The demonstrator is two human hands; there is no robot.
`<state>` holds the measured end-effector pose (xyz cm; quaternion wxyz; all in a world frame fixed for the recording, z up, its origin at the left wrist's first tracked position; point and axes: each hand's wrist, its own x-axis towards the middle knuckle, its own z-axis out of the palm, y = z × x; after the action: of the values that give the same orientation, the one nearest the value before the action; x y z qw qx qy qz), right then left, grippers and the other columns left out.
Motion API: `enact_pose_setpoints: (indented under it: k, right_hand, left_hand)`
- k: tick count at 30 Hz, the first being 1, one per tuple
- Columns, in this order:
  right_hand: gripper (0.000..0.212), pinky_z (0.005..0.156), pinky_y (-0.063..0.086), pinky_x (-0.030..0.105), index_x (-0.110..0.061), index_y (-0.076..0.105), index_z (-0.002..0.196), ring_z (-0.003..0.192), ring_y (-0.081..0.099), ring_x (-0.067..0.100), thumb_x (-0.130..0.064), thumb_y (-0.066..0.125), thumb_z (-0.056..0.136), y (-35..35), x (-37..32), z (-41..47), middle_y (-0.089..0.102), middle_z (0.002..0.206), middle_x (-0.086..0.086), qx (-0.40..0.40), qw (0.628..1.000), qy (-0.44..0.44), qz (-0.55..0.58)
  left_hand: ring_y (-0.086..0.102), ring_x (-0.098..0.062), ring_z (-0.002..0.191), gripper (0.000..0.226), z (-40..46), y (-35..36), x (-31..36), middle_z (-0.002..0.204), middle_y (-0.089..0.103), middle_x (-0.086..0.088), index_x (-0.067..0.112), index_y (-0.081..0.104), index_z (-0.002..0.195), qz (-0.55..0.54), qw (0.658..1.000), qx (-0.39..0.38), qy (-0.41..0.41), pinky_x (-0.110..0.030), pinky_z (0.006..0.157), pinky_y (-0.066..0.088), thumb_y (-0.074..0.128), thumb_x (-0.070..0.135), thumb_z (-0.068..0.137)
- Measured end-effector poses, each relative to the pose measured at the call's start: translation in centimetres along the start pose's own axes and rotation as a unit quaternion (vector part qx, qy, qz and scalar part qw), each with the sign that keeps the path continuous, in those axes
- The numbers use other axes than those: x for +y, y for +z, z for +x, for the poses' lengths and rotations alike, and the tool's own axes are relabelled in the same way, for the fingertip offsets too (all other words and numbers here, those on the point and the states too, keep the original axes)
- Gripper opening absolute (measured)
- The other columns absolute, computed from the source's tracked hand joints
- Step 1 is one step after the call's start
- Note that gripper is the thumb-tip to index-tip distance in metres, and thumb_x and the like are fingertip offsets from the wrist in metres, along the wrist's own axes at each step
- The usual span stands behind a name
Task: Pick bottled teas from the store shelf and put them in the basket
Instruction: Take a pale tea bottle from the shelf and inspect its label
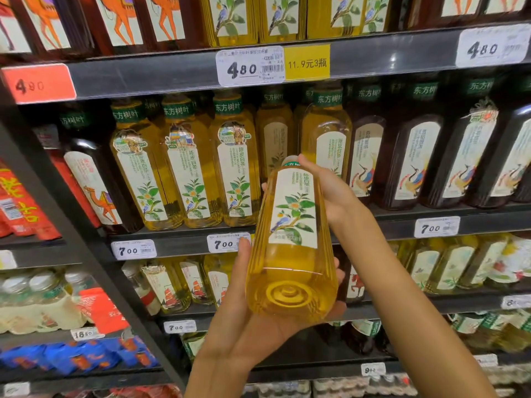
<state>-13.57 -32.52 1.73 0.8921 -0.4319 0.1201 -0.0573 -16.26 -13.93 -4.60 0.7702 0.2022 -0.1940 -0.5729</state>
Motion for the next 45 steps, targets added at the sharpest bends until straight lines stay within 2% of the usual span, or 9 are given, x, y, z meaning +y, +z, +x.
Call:
enact_pose_setpoints:
  k: [6, 13, 16, 19, 22, 29, 33, 36, 45]
  right_hand:
    - [0.033, 0.063, 0.059, 0.039, -0.014, 0.052, 0.109, 0.076, 0.069, 0.030, -0.044, 0.046, 0.097, 0.5, -0.2, 0.1, 0.069, 0.083, 0.018, -0.024, 1.000, -0.015, 0.003]
    - [0.044, 0.069, 0.057, 0.033, -0.010, 0.064, 0.093, 0.078, 0.067, 0.024, -0.049, 0.043, 0.094, 1.3, -2.1, -0.7, 0.068, 0.077, 0.007, -0.108, 0.982, -0.151, -0.021]
    - [0.041, 0.068, 0.056, 0.034, -0.010, 0.057, 0.105, 0.078, 0.067, 0.025, -0.047, 0.048, 0.089, 1.1, -2.7, -1.4, 0.066, 0.080, 0.009, -0.121, 0.968, -0.216, -0.035]
    - [0.043, 0.069, 0.056, 0.033, -0.008, 0.057, 0.107, 0.079, 0.067, 0.023, -0.046, 0.049, 0.088, 1.1, -2.9, -1.4, 0.067, 0.085, 0.010, -0.090, 0.964, -0.242, -0.055]
    - [0.038, 0.069, 0.057, 0.031, -0.010, 0.061, 0.103, 0.075, 0.068, 0.019, -0.044, 0.045, 0.096, 1.3, -2.7, -1.1, 0.070, 0.087, 0.009, -0.025, 0.955, -0.260, -0.143]
    - [0.039, 0.072, 0.050, 0.025, -0.022, 0.053, 0.119, 0.090, 0.067, 0.015, -0.049, 0.035, 0.099, 1.8, -2.9, -0.6, 0.066, 0.104, 0.005, 0.100, 0.883, -0.282, -0.362]
    - [0.021, 0.066, 0.048, 0.030, -0.018, 0.053, 0.109, 0.088, 0.068, 0.028, -0.035, 0.051, 0.097, 2.4, -3.0, -0.1, 0.066, 0.103, 0.016, 0.098, 0.861, -0.347, -0.359]
    - [0.024, 0.063, 0.046, 0.033, -0.009, 0.054, 0.104, 0.084, 0.066, 0.033, -0.032, 0.053, 0.096, 2.9, -3.5, 0.5, 0.067, 0.095, 0.018, 0.098, 0.852, -0.381, -0.345]
    - [0.021, 0.059, 0.036, 0.013, -0.024, 0.049, 0.081, 0.065, 0.045, -0.001, -0.039, 0.054, 0.095, 3.3, -3.1, 2.2, 0.051, 0.074, -0.013, 0.137, 0.782, -0.480, -0.373]
  left_hand:
    - [0.065, -0.039, 0.100, 0.088, 0.2, -0.9, 0.2, 0.120, 0.061, -0.030, -0.001, 0.054, 0.131, 0.026, 0.999, 0.030, 0.015, -0.048, 0.081, 0.055, 0.086, 0.044, 0.062]
    - [0.072, -0.022, 0.093, 0.108, 0.7, -2.8, 0.6, 0.105, 0.069, -0.026, 0.006, 0.055, 0.126, 0.208, 0.960, 0.164, 0.087, -0.030, 0.074, 0.059, 0.093, 0.053, 0.036]
    - [0.063, -0.022, 0.113, 0.086, 0.6, -3.4, 0.8, 0.123, 0.067, -0.006, 0.021, 0.045, 0.138, 0.318, 0.925, 0.188, 0.084, -0.044, 0.099, 0.049, 0.065, 0.065, 0.067]
    - [0.059, -0.007, 0.118, 0.081, 1.1, -3.5, 0.7, 0.125, 0.064, 0.016, 0.045, 0.047, 0.130, 0.400, 0.888, 0.207, 0.097, -0.035, 0.103, 0.045, 0.063, 0.081, 0.059]
    - [0.058, 0.017, 0.099, 0.059, 1.9, -2.9, 0.3, 0.107, 0.064, 0.036, 0.055, 0.047, 0.111, 0.443, 0.869, 0.200, 0.091, -0.002, 0.072, 0.047, 0.063, 0.076, 0.058]
    - [0.057, -0.001, 0.116, 0.091, 4.0, -3.4, 0.3, 0.125, 0.062, 0.019, 0.040, 0.043, 0.136, 0.433, 0.858, 0.220, 0.166, -0.030, 0.099, 0.047, 0.071, 0.076, 0.056]
    - [0.058, 0.011, 0.108, 0.077, 5.5, -3.2, 1.4, 0.115, 0.063, 0.030, 0.042, 0.044, 0.132, 0.468, 0.827, 0.234, 0.206, -0.002, 0.075, 0.046, 0.069, 0.069, 0.064]
    - [0.053, 0.014, 0.111, 0.087, 6.6, -3.3, 2.2, 0.117, 0.059, 0.035, 0.041, 0.038, 0.138, 0.488, 0.800, 0.261, 0.232, -0.002, 0.076, 0.043, 0.066, 0.075, 0.062]
    - [0.026, 0.041, 0.104, 0.078, 8.7, -4.2, 3.1, 0.126, 0.030, 0.043, 0.048, 0.020, 0.135, 0.553, 0.729, 0.304, 0.265, 0.013, 0.076, 0.027, 0.053, 0.071, 0.069]
